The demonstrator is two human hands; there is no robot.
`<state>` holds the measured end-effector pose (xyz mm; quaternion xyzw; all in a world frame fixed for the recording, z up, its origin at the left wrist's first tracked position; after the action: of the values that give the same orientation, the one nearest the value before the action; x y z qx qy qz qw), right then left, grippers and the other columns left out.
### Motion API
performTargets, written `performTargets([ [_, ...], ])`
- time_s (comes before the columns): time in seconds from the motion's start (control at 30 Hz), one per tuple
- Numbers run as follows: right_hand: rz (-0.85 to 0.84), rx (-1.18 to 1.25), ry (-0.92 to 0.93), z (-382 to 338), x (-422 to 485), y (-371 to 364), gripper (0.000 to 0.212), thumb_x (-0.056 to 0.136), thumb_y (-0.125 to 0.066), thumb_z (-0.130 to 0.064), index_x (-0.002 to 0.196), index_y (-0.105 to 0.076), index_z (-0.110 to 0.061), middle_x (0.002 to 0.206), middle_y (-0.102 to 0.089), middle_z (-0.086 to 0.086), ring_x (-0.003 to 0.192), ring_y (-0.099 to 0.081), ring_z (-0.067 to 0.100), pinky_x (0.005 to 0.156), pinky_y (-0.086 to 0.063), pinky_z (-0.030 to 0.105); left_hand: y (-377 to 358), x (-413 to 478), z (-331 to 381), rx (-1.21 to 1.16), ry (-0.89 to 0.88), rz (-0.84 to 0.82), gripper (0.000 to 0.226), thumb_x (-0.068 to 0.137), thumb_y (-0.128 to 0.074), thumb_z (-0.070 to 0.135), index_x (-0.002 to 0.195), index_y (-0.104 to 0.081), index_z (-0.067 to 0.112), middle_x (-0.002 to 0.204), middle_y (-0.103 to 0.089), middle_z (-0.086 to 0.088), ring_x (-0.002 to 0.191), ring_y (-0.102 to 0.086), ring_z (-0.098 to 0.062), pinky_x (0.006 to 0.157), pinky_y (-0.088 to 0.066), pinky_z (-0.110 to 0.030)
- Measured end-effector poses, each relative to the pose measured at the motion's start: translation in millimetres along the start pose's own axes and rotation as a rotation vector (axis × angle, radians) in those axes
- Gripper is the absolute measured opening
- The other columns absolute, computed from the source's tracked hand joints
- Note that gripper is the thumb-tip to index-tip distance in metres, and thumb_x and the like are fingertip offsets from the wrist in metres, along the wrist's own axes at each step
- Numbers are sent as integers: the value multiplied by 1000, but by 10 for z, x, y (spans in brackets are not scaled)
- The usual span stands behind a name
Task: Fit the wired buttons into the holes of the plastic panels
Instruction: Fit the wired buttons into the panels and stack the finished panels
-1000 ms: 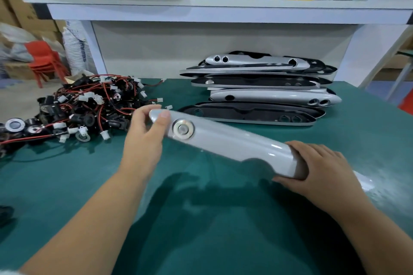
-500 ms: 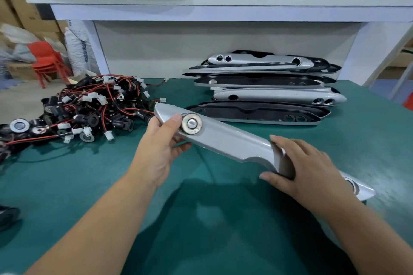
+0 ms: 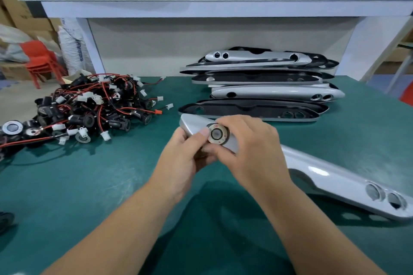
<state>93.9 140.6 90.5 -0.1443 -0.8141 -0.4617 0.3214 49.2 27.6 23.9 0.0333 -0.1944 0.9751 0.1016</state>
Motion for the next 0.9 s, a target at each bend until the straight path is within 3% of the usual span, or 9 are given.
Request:
performTargets([
  [0.03, -23, 23, -3, 18, -5, -9, 44, 75, -72, -45, 112, -66, -22, 107, -66, -7, 102, -59, 19, 88, -43, 40, 18, 2, 3, -9, 21, 10, 14, 89, -56, 29, 98, -58, 19, 84, -72, 5, 70, -66, -9, 62, -55, -25],
  [0.1, -94, 56, -9, 73, -14, -31, 45, 80, -70, -39, 123, -61, -28, 116, -61, -11, 109, -53, 15, 94, -40, 41, 48, 13, -13, -29, 64, 11, 19, 96, -46, 30, 98, -60, 17, 81, -72, 6, 66, -66, -11, 63, -56, -26],
  [0.23, -228, 71, -28, 157, -6, -56, 46, 86, -64, -33, 129, -51, -45, 124, -49, -18, 114, -40, 6, 100, -34, 40, -39, -10, -27, 4, 85, -73, 25, 79, -65, 31, 99, -62, 16, 87, -73, 1, 73, -67, -13, 69, -57, -24],
  [0.43, -416, 48, -41, 188, -11, -132, 45, 91, -56, -37, 129, -43, -57, 134, -39, -20, 121, -36, 3, 103, -33, 37, -13, 0, -69, 17, 119, -48, 27, 66, -67, 21, 91, -63, 15, 83, -69, -1, 73, -63, -12, 71, -55, -21],
  [0.53, -468, 107, -98, 265, -4, -90, 53, 83, -56, -52, 133, -37, -56, 125, -44, -25, 118, -40, -2, 95, -33, 24, -3, 3, -59, 59, 125, -55, 34, 64, -69, 21, 97, -64, 12, 89, -71, -1, 76, -64, -10, 82, -51, -27],
  [0.67, -471, 150, -360, 544, -9, -49, 47, 77, -47, -68, 119, -48, -48, 92, -56, -20, 82, -53, 5, 66, -38, 21, 6, -11, -48, 76, 115, -38, 29, 60, -70, 20, 89, -67, 15, 82, -72, 3, 67, -64, -4, 67, -53, -19],
  [0.73, -494, 128, -416, 603, -15, -59, 49, 72, -45, -71, 109, -56, -41, 85, -57, -16, 77, -54, 3, 64, -39, 24, -2, -25, -69, 107, 129, -49, 20, 61, -71, 22, 81, -71, 18, 79, -72, 5, 63, -61, -4, 64, -53, -17],
  [0.8, -514, 128, -430, 616, -20, -74, 53, 67, -45, -73, 105, -59, -38, 90, -59, -19, 84, -54, 1, 68, -40, 24, 22, -26, -96, 118, 158, -24, 9, 65, -71, 22, 74, -72, 18, 74, -70, 4, 59, -58, -6, 63, -54, -18],
  [0.9, -511, 118, -430, 606, -44, -88, 46, 66, -47, -73, 95, -58, -39, 81, -57, -23, 76, -53, -3, 63, -39, 23, 64, -21, -122, 166, 197, 12, 3, 79, -67, 18, 77, -69, 16, 73, -69, 3, 58, -56, -7, 65, -54, -21],
])
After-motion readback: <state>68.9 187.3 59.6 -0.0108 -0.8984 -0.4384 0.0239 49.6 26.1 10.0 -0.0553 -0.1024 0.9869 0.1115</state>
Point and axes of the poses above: each hand's wrist, its own x-axis towards the middle knuckle, its own y-axis out of the back of the hand, z = x × y, the point moved 8 cm from there along x, towards the middle knuckle
